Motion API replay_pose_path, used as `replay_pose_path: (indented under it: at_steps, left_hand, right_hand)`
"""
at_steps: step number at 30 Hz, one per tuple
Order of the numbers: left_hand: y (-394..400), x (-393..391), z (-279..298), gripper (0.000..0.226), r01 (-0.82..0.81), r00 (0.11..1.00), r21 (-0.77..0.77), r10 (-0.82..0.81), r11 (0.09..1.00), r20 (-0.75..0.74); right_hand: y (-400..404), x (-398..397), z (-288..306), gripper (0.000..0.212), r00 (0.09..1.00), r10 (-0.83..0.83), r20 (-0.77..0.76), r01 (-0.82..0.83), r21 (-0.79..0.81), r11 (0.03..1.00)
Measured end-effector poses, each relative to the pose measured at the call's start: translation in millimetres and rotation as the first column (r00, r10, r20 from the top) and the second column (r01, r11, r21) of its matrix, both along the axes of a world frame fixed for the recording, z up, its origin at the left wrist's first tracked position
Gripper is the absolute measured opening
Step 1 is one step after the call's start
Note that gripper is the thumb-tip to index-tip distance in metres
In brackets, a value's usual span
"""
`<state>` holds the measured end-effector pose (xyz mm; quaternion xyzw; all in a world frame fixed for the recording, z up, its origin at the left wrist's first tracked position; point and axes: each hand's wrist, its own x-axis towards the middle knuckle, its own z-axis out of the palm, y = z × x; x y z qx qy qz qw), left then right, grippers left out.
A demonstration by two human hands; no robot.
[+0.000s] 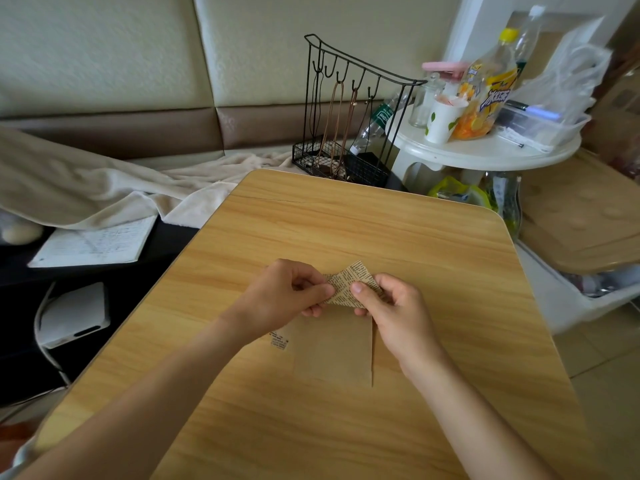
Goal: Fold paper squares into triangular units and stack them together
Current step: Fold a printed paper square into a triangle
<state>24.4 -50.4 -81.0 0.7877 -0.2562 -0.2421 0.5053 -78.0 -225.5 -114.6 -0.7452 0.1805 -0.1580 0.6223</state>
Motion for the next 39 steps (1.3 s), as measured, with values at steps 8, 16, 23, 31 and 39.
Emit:
replay_pose_path:
  at_steps: [8, 16, 23, 31, 39]
  left_hand:
    - [-2.1, -3.4, -2.5, 0.007, -0.055, 0.998, -0.013, 0.056, 0.998, 0.026]
    - [0.5, -8.3, 0.1, 0.020, 0.067, 0.966, -0.025, -0.058, 0.997, 0.253]
    - [5.1, -6.2, 2.3, 0.036, 0.146, 0.944, 0.004, -0.141, 0.989, 0.298]
    - [-2.1, -3.8, -8.6, 0.035, 0.094, 0.697, -0.067, -0.018, 0.993, 0.717]
    - [-4.2, -5.7, -4.1, 0.018, 0.006, 0.875, -0.106, 0.046, 0.994, 0.481]
  right_hand:
    - [7.2, -0.3, -2.8, 0.010, 0.998, -0.068, 0.005, 0.068, -0.138, 0.988]
    - [7.8, -0.9, 2.2, 0.025, 0.996, -0.092, 0.014, 0.091, 0.047, 0.995]
    - [6.1, -1.7, 5.6, 0.030, 0.995, -0.100, 0.008, 0.099, 0.109, 0.989]
    - [6.1, -0.9, 8.0, 0.027, 1.000, -0.015, -0.011, 0.017, 0.160, 0.987]
    - [7.7, -0.3, 5.6, 0.016, 0.999, 0.041, -0.013, -0.041, -0.029, 0.999]
